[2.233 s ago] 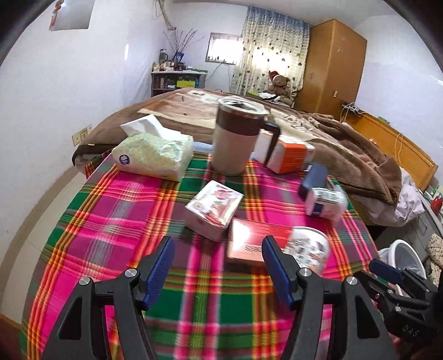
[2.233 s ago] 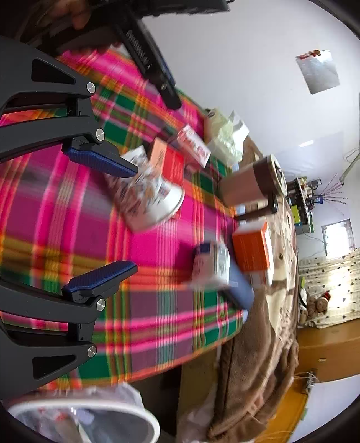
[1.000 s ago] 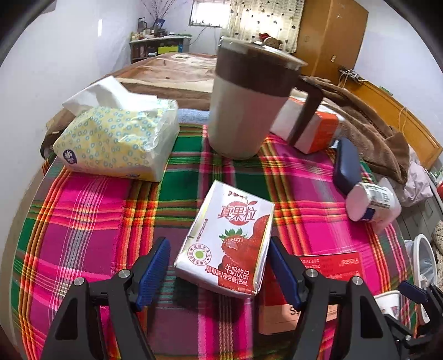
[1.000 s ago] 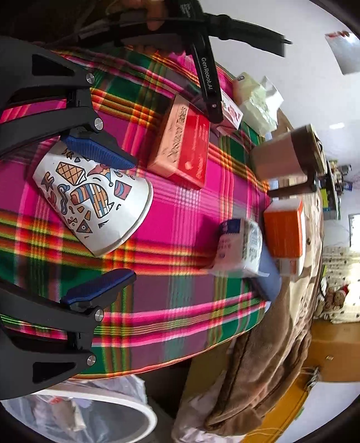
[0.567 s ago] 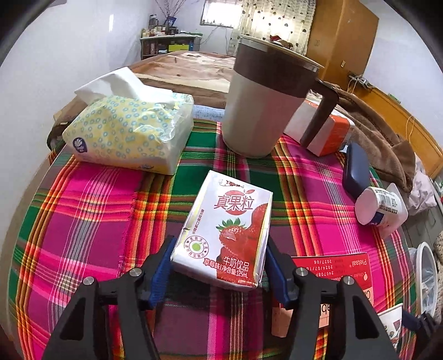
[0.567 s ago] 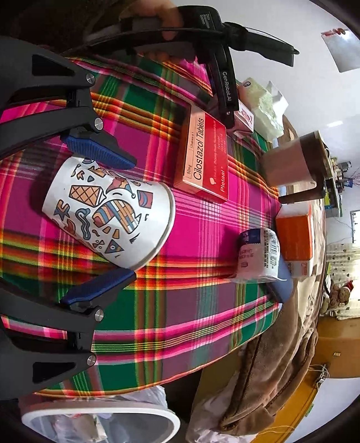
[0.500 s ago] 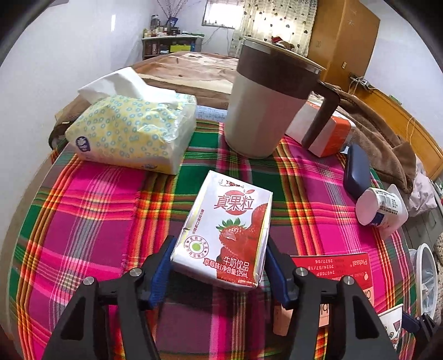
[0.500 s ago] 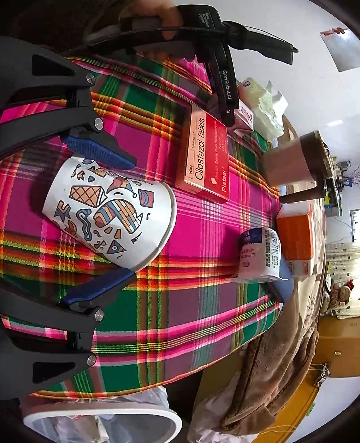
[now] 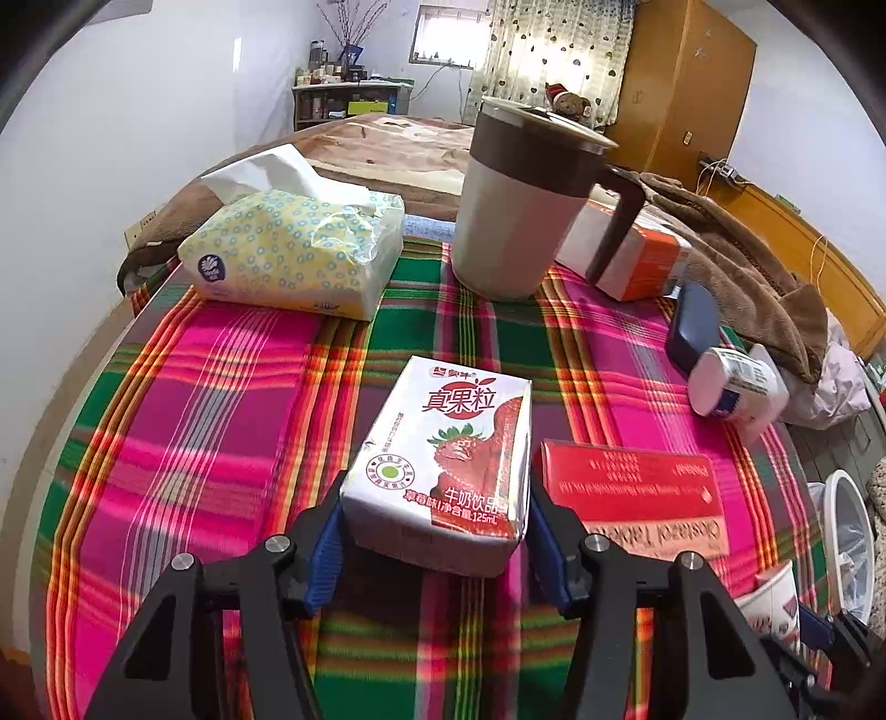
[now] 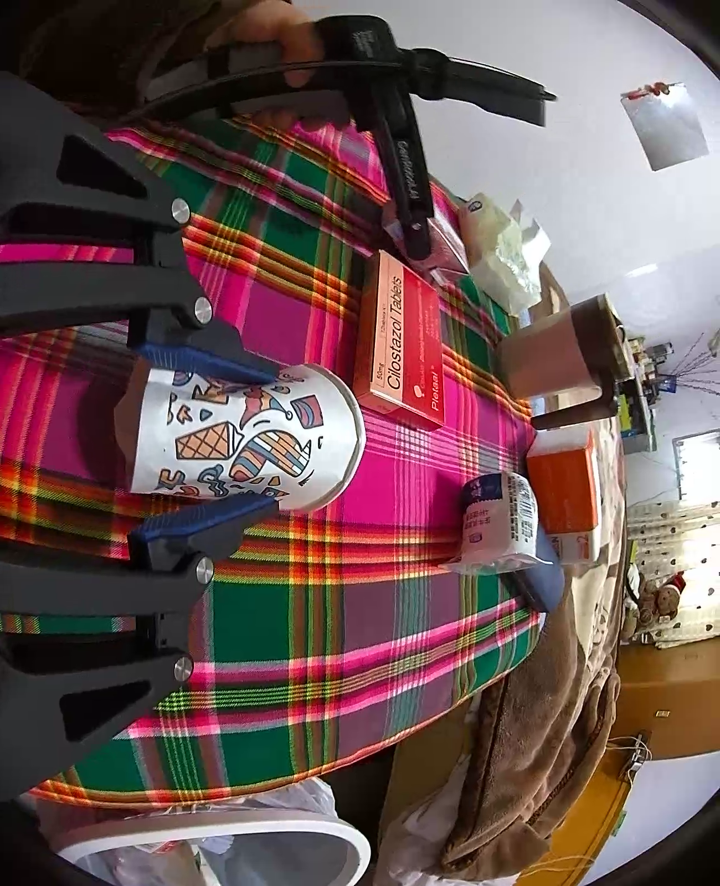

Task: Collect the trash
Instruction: 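Carry the milk carton and patterned paper cup toward the bin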

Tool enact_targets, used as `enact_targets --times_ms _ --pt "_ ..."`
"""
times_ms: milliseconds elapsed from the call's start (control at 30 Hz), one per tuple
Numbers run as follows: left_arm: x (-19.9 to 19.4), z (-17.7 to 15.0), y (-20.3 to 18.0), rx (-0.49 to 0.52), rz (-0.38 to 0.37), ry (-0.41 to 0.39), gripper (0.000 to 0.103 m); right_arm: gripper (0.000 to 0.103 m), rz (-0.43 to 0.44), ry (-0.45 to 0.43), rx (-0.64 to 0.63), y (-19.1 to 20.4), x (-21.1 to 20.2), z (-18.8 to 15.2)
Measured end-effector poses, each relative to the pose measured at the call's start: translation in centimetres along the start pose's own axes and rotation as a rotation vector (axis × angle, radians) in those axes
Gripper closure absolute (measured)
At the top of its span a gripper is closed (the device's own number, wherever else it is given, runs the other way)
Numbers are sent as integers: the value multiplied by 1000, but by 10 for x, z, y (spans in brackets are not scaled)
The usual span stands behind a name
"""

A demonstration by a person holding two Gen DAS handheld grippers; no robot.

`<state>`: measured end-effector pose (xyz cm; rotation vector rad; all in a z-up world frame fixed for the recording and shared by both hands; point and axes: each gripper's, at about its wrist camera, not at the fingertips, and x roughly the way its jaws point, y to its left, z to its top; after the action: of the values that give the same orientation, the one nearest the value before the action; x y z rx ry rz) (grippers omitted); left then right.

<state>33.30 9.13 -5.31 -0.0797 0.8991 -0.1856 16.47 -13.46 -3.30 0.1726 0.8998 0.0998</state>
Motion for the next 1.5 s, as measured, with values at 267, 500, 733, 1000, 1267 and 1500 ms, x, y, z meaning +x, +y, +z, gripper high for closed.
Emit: enact_targets --times_ms 267,500,733,1000,1267,1500 --pt "-38 -21 -10 6 -11 -45 46 64 5 -40 -6 -5 -15 -6" --pt "-76 -32 -36 45 -46 -102 46 64 1 -97 9 -18 -40 -5" --pt "-100 -41 -69 96 -82 -132 46 64 -9 -153 46 -38 -60 -4" --pt "-120 -50 -111 146 -124 -161 46 64 -43 -210 80 -65 -86 -7" --pt "-135 -61 -161 204 -177 -185 46 64 -91 -248 127 -99 -106 -13" --pt "-138 -73 -209 261 -235 -184 46 64 -145 -278 177 -136 -126 -19"
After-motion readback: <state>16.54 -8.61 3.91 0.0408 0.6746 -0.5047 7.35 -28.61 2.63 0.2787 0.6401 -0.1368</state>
